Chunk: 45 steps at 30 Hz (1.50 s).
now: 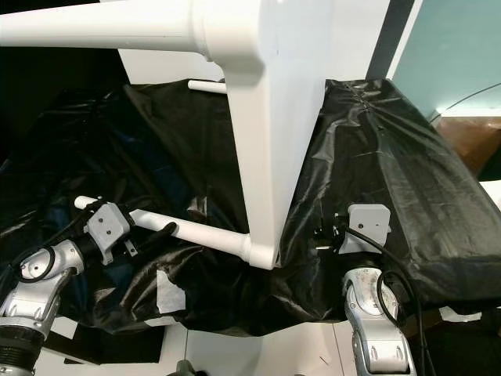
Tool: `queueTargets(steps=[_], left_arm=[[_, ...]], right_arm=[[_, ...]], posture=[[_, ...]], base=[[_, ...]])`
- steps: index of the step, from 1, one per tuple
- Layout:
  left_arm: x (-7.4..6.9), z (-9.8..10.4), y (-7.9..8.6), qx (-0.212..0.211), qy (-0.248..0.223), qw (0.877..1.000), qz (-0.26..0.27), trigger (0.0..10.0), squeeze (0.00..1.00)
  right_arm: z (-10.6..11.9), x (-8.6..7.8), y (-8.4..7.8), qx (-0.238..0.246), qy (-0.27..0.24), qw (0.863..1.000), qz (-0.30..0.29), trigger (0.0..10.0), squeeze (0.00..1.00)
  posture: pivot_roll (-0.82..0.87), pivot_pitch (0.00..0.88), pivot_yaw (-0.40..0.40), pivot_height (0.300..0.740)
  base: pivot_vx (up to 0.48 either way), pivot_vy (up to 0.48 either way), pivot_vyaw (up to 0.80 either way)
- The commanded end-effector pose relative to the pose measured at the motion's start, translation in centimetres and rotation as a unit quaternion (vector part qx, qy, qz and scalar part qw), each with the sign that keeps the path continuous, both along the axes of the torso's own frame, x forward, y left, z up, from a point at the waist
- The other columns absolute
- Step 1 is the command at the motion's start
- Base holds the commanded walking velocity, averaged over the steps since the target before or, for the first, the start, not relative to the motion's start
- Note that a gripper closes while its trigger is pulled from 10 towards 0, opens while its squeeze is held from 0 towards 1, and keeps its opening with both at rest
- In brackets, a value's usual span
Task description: Building children table
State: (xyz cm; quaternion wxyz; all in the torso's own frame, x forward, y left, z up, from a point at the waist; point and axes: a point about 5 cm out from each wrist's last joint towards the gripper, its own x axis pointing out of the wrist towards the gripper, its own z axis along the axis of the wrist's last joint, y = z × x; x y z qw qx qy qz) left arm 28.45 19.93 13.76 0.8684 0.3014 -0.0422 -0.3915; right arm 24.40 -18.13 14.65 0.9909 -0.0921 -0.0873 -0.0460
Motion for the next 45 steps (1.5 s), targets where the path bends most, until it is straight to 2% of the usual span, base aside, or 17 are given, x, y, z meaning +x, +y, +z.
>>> queueTargets(steps=[1,6,14,15,17,18,19,20,23,24,28,32,35,42,43,44,45], left_arm=[[0.3,-0.2,0.9,-0.012,-0.05,0.995,0.088,10.0,0.0],[0.1,-0.7,1.4,0.008,-0.042,0.997,0.066,10.0,0.0],[0.2,-0.7,1.7,-0.011,-0.039,0.997,0.071,10.0,0.0],[0.1,-1.1,1.7,0.013,-0.044,0.997,0.064,10.0,0.0],[0.0,-1.3,1.8,0.027,-0.048,0.997,0.061,10.0,0.0],[0.1,-1.5,1.8,0.061,-0.062,0.994,0.063,10.0,0.0],[0.1,-1.5,1.8,0.061,-0.062,0.994,0.063,10.0,0.0],[0.1,-1.6,1.8,0.083,-0.072,0.992,0.063,10.0,0.0],[0.5,-1.5,1.8,0.097,-0.089,0.988,0.074,10.0,0.0],[1.1,-1.3,1.8,0.122,-0.116,0.982,0.09,10.0,0.0],[1.5,-1.3,2.0,0.134,-0.13,0.976,0.112,10.0,0.0],[1.8,-1.1,2.2,0.134,-0.138,0.973,0.129,10.0,0.0],[2.1,-0.7,2.1,0.116,-0.148,0.972,0.141,10.0,0.0],[2.3,-0.3,1.5,0.088,-0.157,0.975,0.133,10.0,0.0],[2.4,0.1,1.3,0.051,-0.151,0.978,0.135,10.0,0.0],[2.4,0.1,1.3,0.051,-0.151,0.978,0.135,10.0,0.0],[2.5,0.5,1.1,0.028,-0.152,0.979,0.132,10.0,0.0]], right_arm=[[-0.1,0.1,-0.1,0.005,0.005,1.0,-0.005,10.0,0.0],[-0.2,0.0,-0.2,0.007,0.007,1.0,-0.008,10.0,0.0],[-0.2,0.1,-0.1,0.009,0.008,1.0,-0.008,10.0,0.0],[-0.3,0.2,-0.1,0.01,0.008,1.0,-0.008,10.0,0.0],[-0.3,0.2,-0.1,0.011,0.008,1.0,-0.008,10.0,0.0],[-0.3,0.2,-0.1,0.012,0.008,1.0,-0.008,10.0,0.0],[-0.3,0.2,-0.1,0.012,0.008,1.0,-0.008,10.0,0.0],[-0.3,0.3,0.0,0.013,0.008,1.0,-0.008,10.0,0.0],[-0.3,0.3,0.0,0.015,0.008,1.0,-0.008,10.0,0.0],[-0.3,0.4,0.1,0.017,0.007,1.0,-0.007,10.0,0.0],[-0.3,0.4,0.0,0.019,0.007,1.0,-0.01,10.0,0.0],[-0.3,0.3,-0.1,0.02,0.007,1.0,-0.013,10.0,0.0],[-0.2,0.4,-0.2,0.02,0.007,1.0,-0.014,10.0,0.0],[-0.2,0.5,-0.2,0.019,0.007,1.0,-0.015,10.0,0.0],[-0.2,0.5,-0.2,0.019,0.007,1.0,-0.016,10.0,0.0],[-0.2,0.5,-0.2,0.019,0.007,1.0,-0.016,10.0,0.0],[-0.2,0.6,-0.2,0.018,0.007,1.0,-0.017,10.0,0.0]], posture=[[-0.06,0.038,0.007,0.74],[-0.06,0.04,0.007,0.74],[-0.06,0.045,0.009,0.74],[-0.06,0.044,0.011,0.74],[-0.06,0.044,0.011,0.74],[-0.06,0.044,0.011,0.74],[-0.06,0.044,0.011,0.74],[-0.06,0.044,0.011,0.74],[-0.05,0.042,0.012,0.74],[-0.05,0.042,0.013,0.74],[-0.06,0.042,0.014,0.74],[-0.06,0.042,0.014,0.74],[-0.06,0.04,0.013,0.74],[-0.07,0.036,0.012,0.74],[-0.07,0.034,0.013,0.74],[-0.07,0.034,0.013,0.74],[-0.07,0.032,0.013,0.74]], base=[[0.0,0.0,0.0],[0.0,0.0,0.0],[0.0,0.0,0.0],[0.0,0.0,0.0],[0.0,0.0,0.0],[0.0,0.0,0.0],[0.0,0.0,0.0],[0.0,0.0,0.0],[0.0,0.0,0.0],[0.0,0.0,0.0],[0.0,0.0,0.0],[0.0,0.0,0.0],[0.0,0.0,0.0],[0.0,0.0,0.0],[0.0,0.0,0.0],[0.0,0.0,0.0],[0.0,0.0,0.0]])
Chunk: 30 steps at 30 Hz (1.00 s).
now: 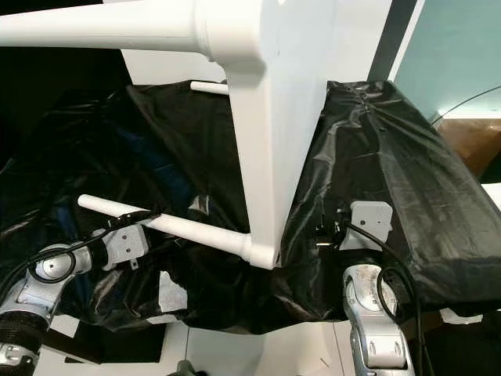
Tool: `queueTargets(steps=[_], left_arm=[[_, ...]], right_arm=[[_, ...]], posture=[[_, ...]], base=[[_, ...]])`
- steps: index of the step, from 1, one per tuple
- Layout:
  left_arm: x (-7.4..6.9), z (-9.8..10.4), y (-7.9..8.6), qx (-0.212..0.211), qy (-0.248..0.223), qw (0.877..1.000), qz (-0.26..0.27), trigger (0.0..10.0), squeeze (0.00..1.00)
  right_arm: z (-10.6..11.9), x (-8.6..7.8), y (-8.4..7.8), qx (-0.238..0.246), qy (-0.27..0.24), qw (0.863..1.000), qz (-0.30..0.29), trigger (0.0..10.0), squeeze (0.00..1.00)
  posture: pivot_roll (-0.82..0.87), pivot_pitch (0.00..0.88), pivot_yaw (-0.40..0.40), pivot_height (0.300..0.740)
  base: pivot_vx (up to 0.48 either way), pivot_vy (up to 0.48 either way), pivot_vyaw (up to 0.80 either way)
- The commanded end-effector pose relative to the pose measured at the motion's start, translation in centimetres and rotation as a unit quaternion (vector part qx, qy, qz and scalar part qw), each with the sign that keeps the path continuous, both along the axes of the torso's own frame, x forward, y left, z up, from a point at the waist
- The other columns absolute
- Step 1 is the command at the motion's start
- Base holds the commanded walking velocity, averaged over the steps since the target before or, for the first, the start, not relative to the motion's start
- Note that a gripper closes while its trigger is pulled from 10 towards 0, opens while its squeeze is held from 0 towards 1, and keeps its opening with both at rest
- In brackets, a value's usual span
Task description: Building children table
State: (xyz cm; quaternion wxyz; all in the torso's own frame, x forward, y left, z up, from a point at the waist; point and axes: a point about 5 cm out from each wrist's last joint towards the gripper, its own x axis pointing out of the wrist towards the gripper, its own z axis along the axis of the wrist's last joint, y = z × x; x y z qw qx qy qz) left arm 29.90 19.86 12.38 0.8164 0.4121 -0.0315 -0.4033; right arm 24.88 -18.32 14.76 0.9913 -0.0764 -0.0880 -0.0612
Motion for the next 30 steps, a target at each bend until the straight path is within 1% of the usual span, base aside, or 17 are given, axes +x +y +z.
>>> queueTargets(steps=[1,7,11,12,13,14,15,16,17,18,19,20,23,25,26,28,30], left_arm=[[1.1,1.8,1.2,-0.094,-0.135,0.977,0.136,10.0,0.0],[1.8,3.7,-0.1,-0.078,-0.173,0.976,0.103,10.0,0.0],[2.1,4.1,-0.3,-0.067,-0.177,0.977,0.099,10.0,0.0],[2.1,4.0,-0.5,-0.047,-0.178,0.979,0.092,10.0,0.0],[2.1,3.3,-0.8,0.001,-0.173,0.982,0.075,10.0,0.0],[2.1,3.3,-0.8,0.001,-0.173,0.982,0.075,10.0,0.0],[1.9,2.5,-1.0,0.048,-0.163,0.984,0.054,10.0,0.0],[1.5,1.4,-1.1,0.099,-0.143,0.984,0.026,10.0,0.0],[1.1,0.5,-1.1,0.115,-0.107,0.988,0.004,10.0,0.0],[0.7,0.0,-1.1,0.117,-0.08,0.99,-0.012,10.0,0.0],[0.7,0.0,-1.1,0.117,-0.08,0.99,-0.012,10.0,0.0],[0.2,-0.4,-1.1,0.109,-0.049,0.992,-0.03,10.0,0.18],[-0.4,-0.5,-1.0,0.086,-0.018,0.995,-0.046,10.0,0.2],[-0.4,0.2,-0.8,0.047,-0.001,0.998,-0.05,10.0,0.2],[-0.4,0.7,-0.6,0.023,0.014,0.998,-0.051,10.0,0.05],[-0.6,1.3,-0.4,0.0,0.032,0.998,-0.056,10.0,0.0],[-0.9,1.3,-0.2,-0.008,0.05,0.997,-0.062,10.0,0.0]], right_arm=[[-0.3,0.1,-0.1,0.002,0.01,1.0,-0.003,10.0,0.0],[-0.3,0.3,0.1,0.002,0.01,1.0,-0.001,10.0,0.0],[-0.3,0.4,0.1,0.002,0.011,1.0,-0.002,10.0,0.0],[-0.4,0.4,0.1,0.003,0.011,1.0,-0.003,10.0,0.0],[-0.4,0.3,0.1,0.003,0.011,1.0,-0.003,10.0,0.0],[-0.4,0.3,0.1,0.003,0.011,1.0,-0.003,10.0,0.0],[-0.4,0.4,0.2,0.004,0.012,1.0,-0.003,10.0,0.0],[-0.4,0.3,0.2,0.004,0.012,1.0,-0.003,10.0,0.0],[-0.4,0.4,0.2,0.005,0.012,1.0,-0.004,10.0,0.0],[-0.4,0.4,0.2,0.005,0.012,1.0,-0.005,10.0,0.0],[-0.4,0.4,0.2,0.005,0.012,1.0,-0.005,10.0,0.0],[-0.4,0.4,0.2,0.006,0.011,1.0,-0.006,10.0,0.0],[-0.4,0.3,0.2,0.006,0.011,1.0,-0.007,10.0,0.0],[-0.5,0.4,0.1,0.006,0.012,1.0,-0.007,10.0,0.0],[-0.5,0.4,0.1,0.006,0.012,1.0,-0.008,10.0,0.0],[-0.5,0.4,0.1,0.006,0.012,1.0,-0.007,10.0,0.0],[-0.5,0.5,0.1,0.005,0.012,1.0,-0.007,10.0,0.0]], posture=[[-0.07,0.032,0.013,0.74],[-0.07,0.029,0.014,0.74],[-0.07,0.029,0.017,0.74],[-0.07,0.029,0.017,0.74],[-0.07,0.028,0.02,0.74],[-0.07,0.028,0.02,0.74],[-0.07,0.028,0.022,0.74],[-0.07,0.028,0.022,0.74],[-0.07,0.028,0.024,0.74],[-0.07,0.027,0.025,0.74],[-0.07,0.027,0.025,0.74],[-0.07,0.027,0.025,0.74],[-0.07,0.027,0.025,0.74],[-0.07,0.023,0.024,0.74],[-0.07,0.021,0.023,0.74],[-0.07,0.02,0.021,0.74],[-0.06,0.02,0.02,0.74]], base=[[0.0,0.0,0.0],[0.0,0.0,0.0],[0.0,0.0,0.0],[0.0,0.0,0.0],[0.0,0.0,0.0],[0.0,0.0,0.0],[0.0,0.0,0.0],[0.0,0.0,0.0],[0.0,0.0,0.0],[0.0,0.0,0.0],[0.0,0.0,0.0],[0.0,0.0,0.0],[0.0,0.0,0.0],[0.0,0.0,0.0],[0.0,0.0,0.0],[0.0,0.0,0.0],[0.0,0.0,0.0]])
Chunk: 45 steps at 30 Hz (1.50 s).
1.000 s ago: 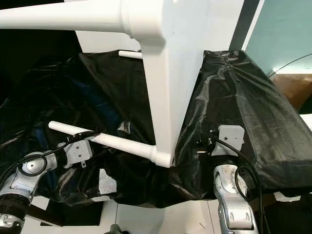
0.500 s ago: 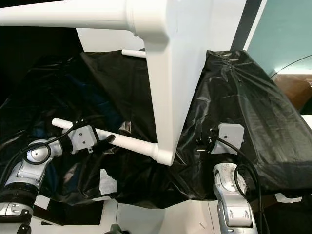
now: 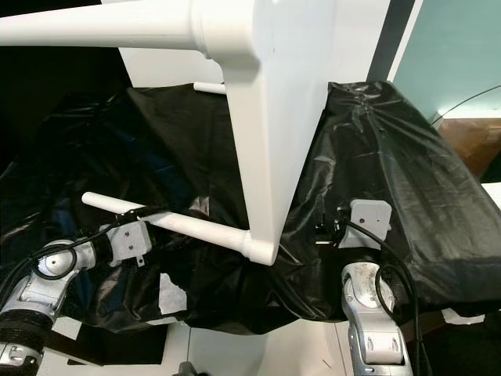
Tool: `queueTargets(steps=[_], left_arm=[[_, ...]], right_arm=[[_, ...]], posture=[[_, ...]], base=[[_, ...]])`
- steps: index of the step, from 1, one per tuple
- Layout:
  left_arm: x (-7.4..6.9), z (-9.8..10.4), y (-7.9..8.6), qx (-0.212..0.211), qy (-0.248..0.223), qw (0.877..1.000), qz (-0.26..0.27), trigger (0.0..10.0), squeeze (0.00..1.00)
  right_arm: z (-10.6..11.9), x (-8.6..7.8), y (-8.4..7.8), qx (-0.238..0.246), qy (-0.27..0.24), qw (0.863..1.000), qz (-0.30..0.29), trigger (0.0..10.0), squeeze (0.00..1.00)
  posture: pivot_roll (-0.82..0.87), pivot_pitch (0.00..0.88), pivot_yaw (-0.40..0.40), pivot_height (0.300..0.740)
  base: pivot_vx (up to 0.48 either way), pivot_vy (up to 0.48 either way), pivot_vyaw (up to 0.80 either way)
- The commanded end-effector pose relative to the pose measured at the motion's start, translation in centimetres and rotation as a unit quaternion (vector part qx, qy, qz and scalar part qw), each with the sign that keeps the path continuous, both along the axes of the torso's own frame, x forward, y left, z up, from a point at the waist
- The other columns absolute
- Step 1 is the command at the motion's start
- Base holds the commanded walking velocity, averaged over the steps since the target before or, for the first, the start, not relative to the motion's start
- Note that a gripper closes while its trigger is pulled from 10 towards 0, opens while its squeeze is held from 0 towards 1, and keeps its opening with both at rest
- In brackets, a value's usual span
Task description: Building children table
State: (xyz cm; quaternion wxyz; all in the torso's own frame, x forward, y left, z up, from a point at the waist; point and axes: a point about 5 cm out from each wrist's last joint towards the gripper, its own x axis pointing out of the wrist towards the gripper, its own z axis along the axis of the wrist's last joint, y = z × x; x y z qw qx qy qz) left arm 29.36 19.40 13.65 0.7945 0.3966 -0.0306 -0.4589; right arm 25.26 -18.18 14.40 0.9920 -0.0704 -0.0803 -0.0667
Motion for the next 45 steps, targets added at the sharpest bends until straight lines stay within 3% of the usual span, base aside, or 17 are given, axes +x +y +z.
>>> queueTargets(steps=[1,5,8,14,28,31,34,41,45], left_arm=[[-0.5,0.0,0.3,-0.009,0.035,0.999,-0.012,10.0,0.0],[-1.0,-0.2,0.5,0.001,0.051,0.998,-0.024,10.0,0.0],[-0.5,-0.1,-0.1,0.011,0.015,1.0,-0.021,10.0,0.0],[0.0,-0.6,-0.1,0.067,-0.003,0.998,-0.019,10.0,0.0],[2.1,1.3,-0.3,0.075,-0.074,0.994,0.032,10.0,0.0],[2.2,1.3,-0.3,0.077,-0.074,0.994,0.032,10.0,0.0],[2.4,0.9,-0.6,0.104,-0.069,0.992,0.027,10.0,0.0],[3.2,-0.2,-2.3,0.151,-0.049,0.987,0.018,10.0,0.0],[3.6,0.1,-3.1,0.135,-0.048,0.99,0.017,10.0,0.0]], right_arm=[[-0.1,0.2,0.0,-0.001,0.005,1.0,-0.001,10.0,0.0],[-0.1,0.3,0.1,-0.002,0.005,1.0,0.001,10.0,0.0],[-0.1,0.2,0.2,-0.001,0.006,1.0,0.001,10.0,0.0],[-0.2,0.2,0.2,0.001,0.005,1.0,-0.001,10.0,0.0],[-0.3,0.1,0.2,0.004,0.006,1.0,-0.006,10.0,0.0],[-0.3,0.1,0.2,0.004,0.006,1.0,-0.006,10.0,0.0],[-0.3,0.1,0.3,0.005,0.007,1.0,-0.005,10.0,0.0],[-0.5,0.3,0.5,0.009,0.009,1.0,-0.002,10.0,0.0],[-0.5,0.3,0.6,0.011,0.01,1.0,-0.003,10.0,0.0]], posture=[[-0.06,0.02,0.019,0.74],[-0.06,0.023,0.019,0.74],[-0.06,0.023,0.021,0.74],[-0.07,0.023,0.025,0.74],[-0.07,0.023,0.029,0.74],[-0.07,0.023,0.029,0.74],[-0.07,0.027,0.032,0.74],[-0.06,0.027,0.035,0.74],[-0.06,0.027,0.037,0.74]], base=[[0.0,0.0,0.0],[0.0,0.0,0.0],[0.0,0.0,0.0],[0.0,0.0,0.0],[0.0,0.0,0.0],[0.0,0.0,0.0],[0.0,0.0,0.0],[0.0,0.0,0.0],[0.0,0.0,0.0]])
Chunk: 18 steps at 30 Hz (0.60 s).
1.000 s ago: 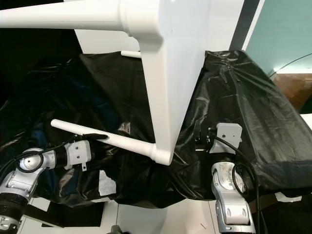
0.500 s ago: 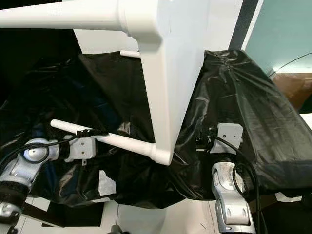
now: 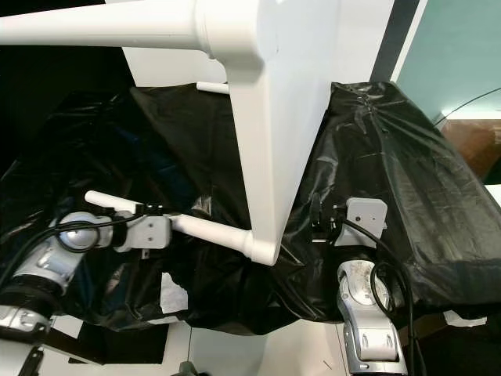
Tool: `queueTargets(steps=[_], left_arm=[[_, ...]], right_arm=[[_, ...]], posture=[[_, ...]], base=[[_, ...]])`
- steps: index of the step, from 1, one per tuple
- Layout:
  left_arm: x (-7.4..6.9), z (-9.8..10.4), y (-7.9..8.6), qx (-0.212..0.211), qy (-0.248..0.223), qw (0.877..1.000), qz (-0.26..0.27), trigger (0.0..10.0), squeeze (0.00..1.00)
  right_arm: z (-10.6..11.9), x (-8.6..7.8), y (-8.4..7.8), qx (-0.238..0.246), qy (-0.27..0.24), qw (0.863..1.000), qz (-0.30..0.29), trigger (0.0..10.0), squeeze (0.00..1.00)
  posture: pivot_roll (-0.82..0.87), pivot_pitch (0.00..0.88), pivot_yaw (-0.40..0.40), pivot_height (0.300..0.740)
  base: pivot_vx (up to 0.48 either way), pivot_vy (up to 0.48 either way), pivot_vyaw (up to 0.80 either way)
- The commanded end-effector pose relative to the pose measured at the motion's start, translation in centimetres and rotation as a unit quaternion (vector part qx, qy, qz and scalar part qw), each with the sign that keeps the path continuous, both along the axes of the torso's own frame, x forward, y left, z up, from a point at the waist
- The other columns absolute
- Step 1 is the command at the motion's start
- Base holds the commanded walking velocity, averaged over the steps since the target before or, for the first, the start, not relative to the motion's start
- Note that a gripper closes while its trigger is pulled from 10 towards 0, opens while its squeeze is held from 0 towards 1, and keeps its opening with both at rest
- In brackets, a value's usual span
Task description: Building children table
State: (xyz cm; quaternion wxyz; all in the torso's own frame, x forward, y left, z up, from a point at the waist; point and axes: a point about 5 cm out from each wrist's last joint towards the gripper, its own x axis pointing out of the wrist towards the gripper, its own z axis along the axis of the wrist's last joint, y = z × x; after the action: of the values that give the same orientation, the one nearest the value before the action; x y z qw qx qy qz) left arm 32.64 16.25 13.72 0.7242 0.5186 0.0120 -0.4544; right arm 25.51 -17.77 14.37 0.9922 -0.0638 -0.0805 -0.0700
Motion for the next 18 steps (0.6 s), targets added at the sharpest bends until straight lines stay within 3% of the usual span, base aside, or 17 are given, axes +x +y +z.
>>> queueTargets(steps=[1,12,13,15,16,18], left_arm=[[0.4,0.1,-0.7,-0.012,-0.022,1.0,0.009,10.0,0.0],[-0.8,-1.8,-1.5,0.044,0.044,0.997,-0.046,10.0,0.0],[-1.2,-2.2,-1.4,0.055,0.063,0.995,-0.057,5.0,0.0],[-1.2,-2.2,-1.4,0.055,0.063,0.995,-0.057,5.0,0.0],[-1.5,-2.5,-1.4,0.06,0.071,0.993,-0.066,0.0,0.0],[-1.7,-2.7,-1.6,0.057,0.07,0.993,-0.072,0.0,0.0]], right_arm=[[-0.5,0.1,0.3,0.005,0.011,1.0,0.0,10.0,0.0],[-0.5,0.2,0.3,0.005,0.01,1.0,0.001,10.0,0.0],[-0.4,0.2,0.2,0.005,0.01,1.0,-0.001,10.0,0.0],[-0.4,0.2,0.2,0.005,0.01,1.0,-0.001,10.0,0.0],[-0.4,0.2,0.1,0.004,0.008,1.0,-0.003,10.0,0.0],[-0.4,0.2,0.0,0.005,0.007,1.0,-0.005,10.0,0.0]], posture=[[-0.06,0.025,0.038,0.74],[-0.07,0.024,0.039,0.74],[-0.07,0.021,0.043,0.74],[-0.07,0.021,0.043,0.74],[-0.07,0.021,0.044,0.74],[-0.07,0.02,0.046,0.74]], base=[[0.0,0.0,0.0],[0.0,0.0,0.0],[0.0,0.0,0.0],[0.0,0.0,0.0],[0.0,0.0,0.0],[0.0,0.0,0.0]])
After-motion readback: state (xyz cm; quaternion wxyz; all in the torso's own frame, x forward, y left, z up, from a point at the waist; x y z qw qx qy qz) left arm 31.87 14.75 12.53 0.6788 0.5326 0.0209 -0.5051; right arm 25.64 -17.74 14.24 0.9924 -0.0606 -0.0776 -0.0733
